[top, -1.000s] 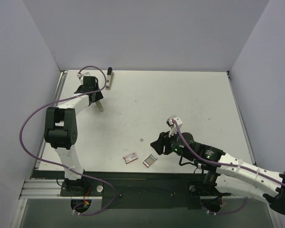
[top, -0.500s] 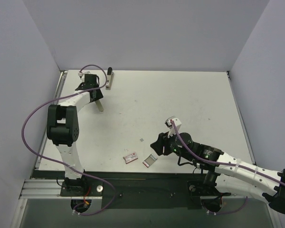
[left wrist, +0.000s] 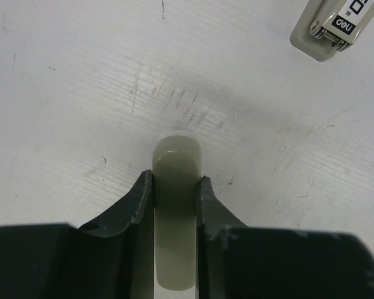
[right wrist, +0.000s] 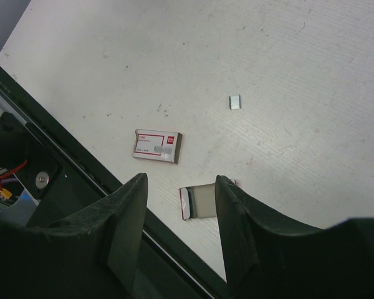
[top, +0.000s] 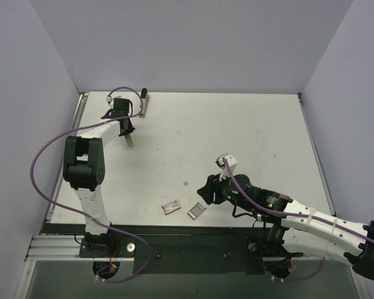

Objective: Unload the staples from the stapler

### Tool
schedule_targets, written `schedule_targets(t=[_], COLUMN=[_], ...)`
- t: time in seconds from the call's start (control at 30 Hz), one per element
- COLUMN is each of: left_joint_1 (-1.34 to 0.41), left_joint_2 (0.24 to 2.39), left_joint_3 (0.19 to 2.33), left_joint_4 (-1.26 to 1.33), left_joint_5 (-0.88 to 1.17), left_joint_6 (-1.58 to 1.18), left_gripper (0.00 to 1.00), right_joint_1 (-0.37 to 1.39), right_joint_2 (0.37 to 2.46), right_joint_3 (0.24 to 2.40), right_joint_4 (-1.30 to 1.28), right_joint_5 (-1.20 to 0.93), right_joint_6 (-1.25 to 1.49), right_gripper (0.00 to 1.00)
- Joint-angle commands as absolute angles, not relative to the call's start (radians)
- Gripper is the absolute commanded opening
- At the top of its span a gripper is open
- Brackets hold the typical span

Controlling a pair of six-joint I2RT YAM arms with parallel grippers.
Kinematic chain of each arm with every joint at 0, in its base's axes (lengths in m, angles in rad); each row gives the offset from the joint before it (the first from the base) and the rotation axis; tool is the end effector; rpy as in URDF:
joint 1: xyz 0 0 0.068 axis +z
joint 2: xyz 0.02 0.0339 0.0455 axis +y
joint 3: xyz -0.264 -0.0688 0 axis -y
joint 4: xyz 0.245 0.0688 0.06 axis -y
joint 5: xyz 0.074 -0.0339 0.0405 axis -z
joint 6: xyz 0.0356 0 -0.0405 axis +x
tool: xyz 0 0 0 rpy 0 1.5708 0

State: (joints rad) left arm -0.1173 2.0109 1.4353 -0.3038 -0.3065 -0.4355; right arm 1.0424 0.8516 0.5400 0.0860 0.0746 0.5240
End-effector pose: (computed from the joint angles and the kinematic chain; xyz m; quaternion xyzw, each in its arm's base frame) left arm 0.4377 -0.0408 0.1862 -0.1984 0.9099 0.0468 0.3614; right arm 0.1053 0.1752 0.2696 -0.1779 0.7615 0.4186 0.4618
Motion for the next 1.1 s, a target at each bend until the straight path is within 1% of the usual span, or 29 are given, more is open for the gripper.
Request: schedule_targets(t=[0.0, 0.23, 0.47, 0.73, 0.83, 0.9, 0.97, 1.07], left_joint_1=[-0.117, -0.121, -0.12, -0.133, -0.149, -0.159, -0.172, -0.192], left_joint_2=[2.003, 1.954, 1.99, 2.029, 2.123, 2.21, 2.275, 2.301], left_joint_3=[1.479, 1.48, 1.56, 1.588, 1.638, 1.707, 1.761, 1.781], left_joint_4=[-0.296, -0.271, -0.348, -0.379, -0.44, -0.565, -0.624, -0.641], left_joint_5=[-0.299, -0.219, -0.127, -0.13, -0.143, -0.15, -0.15, -0.184], left_joint_6=[-0.391, -0.287, -0.209, -0.146, -0.109, -0.086, -0.078, -0.078], left_gripper=[0.0, 0.0, 0.0, 0.0, 0.0, 0.0, 0.0, 0.0], right_joint_1=[1.046, 1.049, 1.051, 1.052, 1.051, 1.051, 1.051, 1.052], right_joint_2=[0.839, 0.828, 0.815, 0.811, 0.824, 0.83, 0.825, 0.813], right_joint_3=[0.531, 0.522, 0.512, 0.503, 0.503, 0.503, 0.497, 0.492], right_joint_4=[0.11, 0.118, 0.118, 0.121, 0.129, 0.133, 0.138, 0.14], right_joint_5=[0.083, 0.08, 0.083, 0.091, 0.087, 0.083, 0.08, 0.075], right_joint_6=[0.534, 0.537, 0.538, 0.531, 0.529, 0.531, 0.532, 0.537], right_gripper=[0.43, 0.42, 0.42, 0.42, 0.42, 0.42, 0.41, 0.42])
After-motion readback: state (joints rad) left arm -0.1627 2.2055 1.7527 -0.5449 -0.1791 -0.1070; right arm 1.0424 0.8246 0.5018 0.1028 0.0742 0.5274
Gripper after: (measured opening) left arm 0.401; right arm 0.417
